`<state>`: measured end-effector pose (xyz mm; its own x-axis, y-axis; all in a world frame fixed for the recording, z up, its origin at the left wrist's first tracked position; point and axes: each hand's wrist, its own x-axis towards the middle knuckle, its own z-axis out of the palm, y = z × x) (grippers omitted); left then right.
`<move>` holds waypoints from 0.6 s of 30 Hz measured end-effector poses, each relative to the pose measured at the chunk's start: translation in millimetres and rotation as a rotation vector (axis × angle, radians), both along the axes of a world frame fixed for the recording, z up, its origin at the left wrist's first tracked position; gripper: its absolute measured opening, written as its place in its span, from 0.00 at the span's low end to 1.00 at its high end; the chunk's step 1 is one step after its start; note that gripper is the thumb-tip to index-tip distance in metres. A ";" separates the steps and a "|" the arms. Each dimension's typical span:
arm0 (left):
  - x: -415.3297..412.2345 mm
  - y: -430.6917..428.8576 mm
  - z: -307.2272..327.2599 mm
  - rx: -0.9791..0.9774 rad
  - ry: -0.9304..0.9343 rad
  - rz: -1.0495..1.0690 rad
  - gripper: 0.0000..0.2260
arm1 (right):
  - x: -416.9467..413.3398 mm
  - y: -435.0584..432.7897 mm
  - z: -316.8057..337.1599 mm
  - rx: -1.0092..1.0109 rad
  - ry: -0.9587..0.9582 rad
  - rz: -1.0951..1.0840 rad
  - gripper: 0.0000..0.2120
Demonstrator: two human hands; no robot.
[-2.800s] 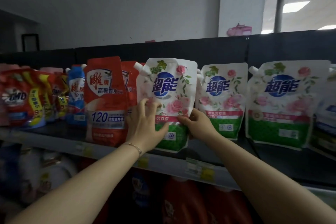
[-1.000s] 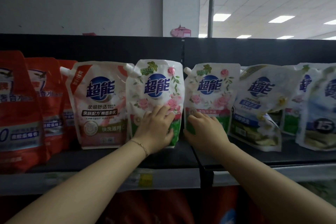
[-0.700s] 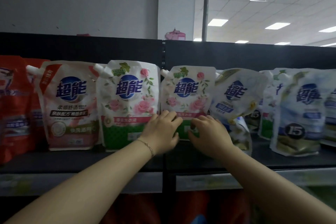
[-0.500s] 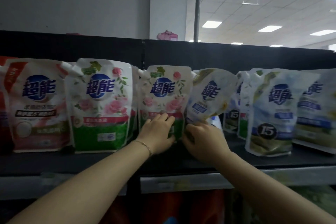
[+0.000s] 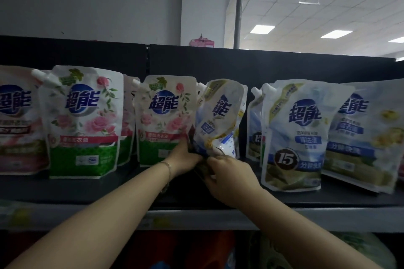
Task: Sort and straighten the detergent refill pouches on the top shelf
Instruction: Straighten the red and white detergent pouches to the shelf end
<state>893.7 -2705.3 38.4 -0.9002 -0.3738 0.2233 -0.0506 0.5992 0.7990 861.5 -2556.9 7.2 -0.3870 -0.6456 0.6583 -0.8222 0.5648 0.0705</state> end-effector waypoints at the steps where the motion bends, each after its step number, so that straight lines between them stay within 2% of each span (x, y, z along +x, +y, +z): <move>1: -3.6 -1.1 -0.9 0.013 -0.020 0.027 0.17 | -2.0 2.4 0.7 0.001 -0.022 -0.023 0.09; 4: -13.6 -2.6 -4.6 -0.011 -0.036 0.066 0.08 | -10.5 9.5 1.9 -0.010 -0.112 -0.113 0.10; 8: -23.1 5.5 -8.1 -0.030 -0.045 0.060 0.07 | -23.1 17.9 6.0 -0.070 -0.260 -0.215 0.17; 14: -31.4 13.0 -10.8 -0.048 -0.050 0.038 0.14 | -47.6 24.1 17.1 0.033 -0.454 -0.424 0.33; 18: -37.9 14.5 -6.6 -0.070 -0.035 0.067 0.19 | -57.0 14.1 23.7 0.096 -0.473 -0.594 0.45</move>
